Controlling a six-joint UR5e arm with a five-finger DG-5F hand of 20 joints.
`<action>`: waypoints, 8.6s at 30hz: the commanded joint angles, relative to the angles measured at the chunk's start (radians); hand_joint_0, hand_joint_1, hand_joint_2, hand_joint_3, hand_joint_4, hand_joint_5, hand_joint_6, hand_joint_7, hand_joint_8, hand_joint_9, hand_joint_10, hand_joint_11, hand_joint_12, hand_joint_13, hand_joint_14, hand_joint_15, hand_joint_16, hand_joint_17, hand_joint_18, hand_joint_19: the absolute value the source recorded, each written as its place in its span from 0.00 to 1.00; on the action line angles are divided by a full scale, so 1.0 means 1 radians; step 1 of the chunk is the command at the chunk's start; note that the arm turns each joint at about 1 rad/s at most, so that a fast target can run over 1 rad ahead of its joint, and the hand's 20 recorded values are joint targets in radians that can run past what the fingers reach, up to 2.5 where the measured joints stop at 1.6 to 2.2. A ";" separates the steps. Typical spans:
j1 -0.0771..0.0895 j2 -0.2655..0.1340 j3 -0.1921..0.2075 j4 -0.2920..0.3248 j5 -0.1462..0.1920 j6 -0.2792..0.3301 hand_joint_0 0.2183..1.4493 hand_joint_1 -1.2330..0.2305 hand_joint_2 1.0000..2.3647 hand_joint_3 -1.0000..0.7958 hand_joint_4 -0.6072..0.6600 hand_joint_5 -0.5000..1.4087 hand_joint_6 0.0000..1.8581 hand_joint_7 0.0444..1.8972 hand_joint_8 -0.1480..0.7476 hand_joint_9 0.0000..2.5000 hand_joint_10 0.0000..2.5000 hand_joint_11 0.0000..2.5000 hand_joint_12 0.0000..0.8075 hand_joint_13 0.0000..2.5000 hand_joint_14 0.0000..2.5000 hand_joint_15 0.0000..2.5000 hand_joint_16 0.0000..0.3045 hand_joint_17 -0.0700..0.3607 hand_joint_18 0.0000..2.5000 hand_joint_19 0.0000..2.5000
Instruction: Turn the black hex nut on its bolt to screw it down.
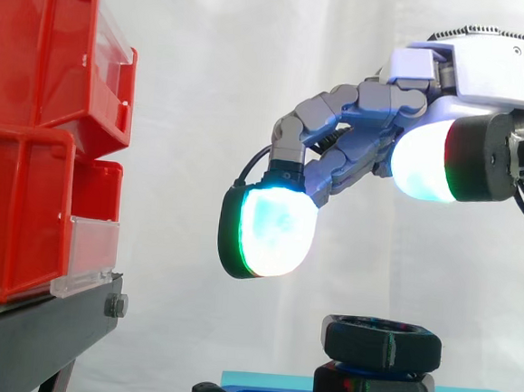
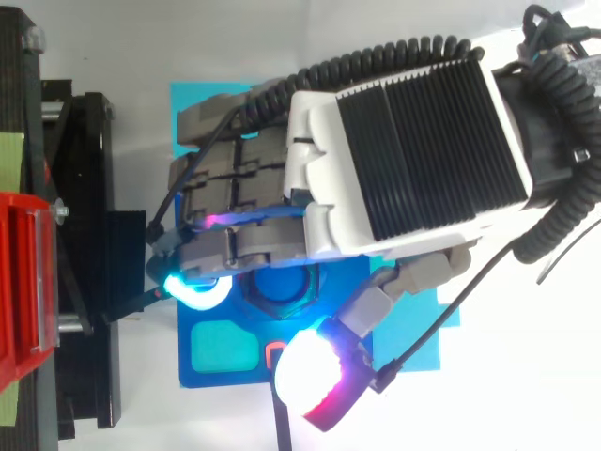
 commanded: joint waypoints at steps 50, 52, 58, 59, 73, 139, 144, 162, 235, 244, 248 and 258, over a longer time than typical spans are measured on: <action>0.004 0.000 -0.008 -0.031 0.005 -0.025 0.19 0.60 0.00 0.28 0.72 0.17 0.34 0.43 0.56 0.27 0.00 0.21 0.46 0.27 0.00 0.09 0.15 0.40 0.21 0.09; 0.004 -0.001 -0.008 -0.013 0.005 -0.024 0.19 0.60 0.00 0.28 0.72 0.17 0.34 0.44 0.56 0.27 0.00 0.21 0.46 0.27 0.00 0.09 0.15 0.40 0.21 0.09; 0.007 -0.017 -0.008 0.012 0.008 -0.025 0.19 0.60 0.00 0.28 0.72 0.17 0.34 0.44 0.56 0.27 0.00 0.21 0.46 0.27 0.00 0.09 0.15 0.40 0.21 0.08; 0.007 -0.017 -0.008 0.016 0.008 -0.024 0.19 0.60 0.00 0.28 0.72 0.17 0.34 0.44 0.56 0.27 0.00 0.21 0.46 0.27 0.00 0.09 0.15 0.40 0.21 0.09; 0.027 -0.017 -0.008 -0.021 0.017 -0.031 0.19 0.60 0.00 0.28 0.71 0.16 0.38 0.38 0.56 0.27 0.00 0.21 0.46 0.27 0.00 0.09 0.15 0.40 0.21 0.08; 0.002 -0.017 -0.008 -0.097 0.017 -0.053 0.19 0.60 0.00 0.28 0.71 0.16 0.38 0.37 0.56 0.27 0.00 0.21 0.46 0.28 0.00 0.09 0.15 0.40 0.22 0.09; -0.014 -0.017 -0.008 -0.102 -0.005 -0.068 0.19 0.60 0.00 0.28 0.71 0.16 0.38 0.37 0.55 0.27 0.00 0.21 0.46 0.28 0.00 0.09 0.15 0.40 0.22 0.09; -0.063 -0.017 -0.010 -0.093 -0.069 -0.082 0.19 0.60 0.00 0.28 0.72 0.17 0.34 0.43 0.56 0.27 0.00 0.21 0.46 0.28 0.00 0.09 0.15 0.40 0.22 0.09; 0.045 -0.017 -0.007 -0.090 0.017 -0.074 0.17 0.56 0.00 0.28 0.73 0.15 0.45 0.30 0.57 0.28 0.00 0.21 0.47 0.29 0.00 0.09 0.16 0.41 0.23 0.09; 0.038 -0.017 -0.007 -0.082 0.015 -0.073 0.17 0.56 0.00 0.28 0.73 0.15 0.46 0.30 0.57 0.28 0.00 0.21 0.48 0.29 0.00 0.10 0.16 0.41 0.23 0.09; 0.036 -0.017 -0.007 -0.079 0.015 -0.073 0.17 0.56 0.00 0.28 0.73 0.15 0.46 0.31 0.57 0.28 0.00 0.22 0.48 0.29 0.00 0.10 0.16 0.41 0.23 0.09; 0.025 -0.017 -0.007 -0.079 -0.006 -0.073 0.17 0.56 0.00 0.28 0.73 0.15 0.46 0.31 0.57 0.28 0.00 0.22 0.48 0.29 0.00 0.10 0.15 0.41 0.23 0.09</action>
